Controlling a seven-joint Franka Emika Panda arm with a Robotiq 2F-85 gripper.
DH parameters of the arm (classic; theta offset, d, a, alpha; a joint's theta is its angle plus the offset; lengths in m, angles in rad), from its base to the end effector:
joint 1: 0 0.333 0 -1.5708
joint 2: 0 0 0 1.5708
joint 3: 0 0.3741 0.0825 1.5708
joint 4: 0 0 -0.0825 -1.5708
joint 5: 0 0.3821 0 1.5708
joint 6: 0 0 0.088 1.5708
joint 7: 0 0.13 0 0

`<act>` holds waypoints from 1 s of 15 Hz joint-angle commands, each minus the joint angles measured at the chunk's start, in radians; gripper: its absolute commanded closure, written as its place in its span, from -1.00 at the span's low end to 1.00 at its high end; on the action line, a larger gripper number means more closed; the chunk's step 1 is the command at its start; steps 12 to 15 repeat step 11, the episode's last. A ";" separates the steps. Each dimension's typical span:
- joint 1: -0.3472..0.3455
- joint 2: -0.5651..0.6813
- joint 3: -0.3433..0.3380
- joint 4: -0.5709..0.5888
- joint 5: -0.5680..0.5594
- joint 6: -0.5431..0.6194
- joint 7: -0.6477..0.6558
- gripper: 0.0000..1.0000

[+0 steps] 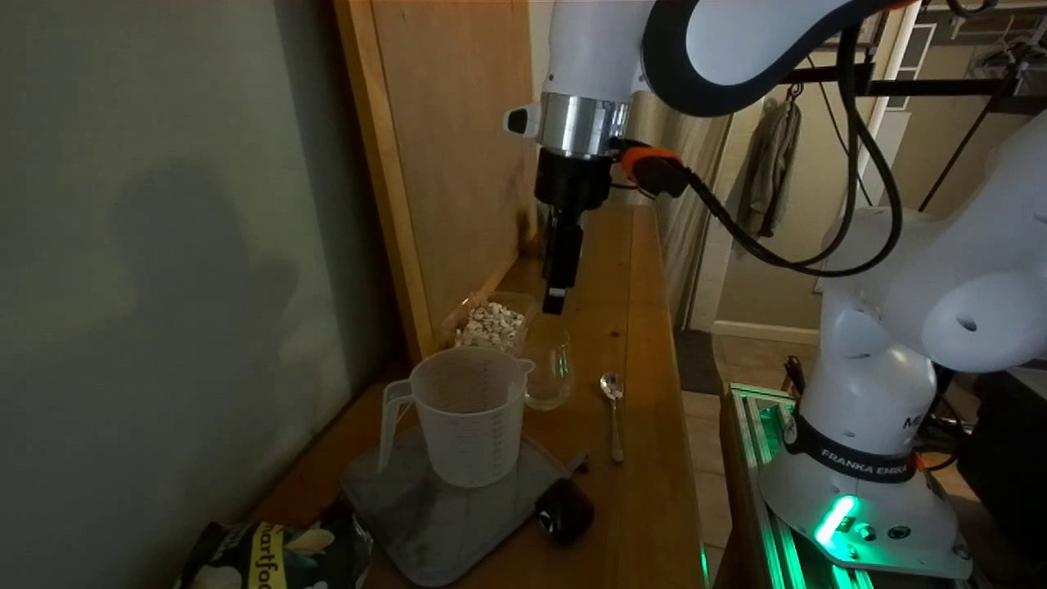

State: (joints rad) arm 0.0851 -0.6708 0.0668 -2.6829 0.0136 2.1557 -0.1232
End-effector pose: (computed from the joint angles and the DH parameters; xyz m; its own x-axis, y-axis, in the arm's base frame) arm 0.3148 0.0502 0.4722 0.9572 0.2548 0.1375 0.2507 -0.9669 0.0465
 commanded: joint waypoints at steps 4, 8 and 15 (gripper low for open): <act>0.008 -0.016 -0.010 0.002 -0.019 -0.012 0.009 -1.00; 0.008 -0.013 -0.010 0.001 -0.018 -0.012 0.009 -1.00; 0.008 -0.014 -0.010 0.001 -0.018 -0.012 0.009 -1.00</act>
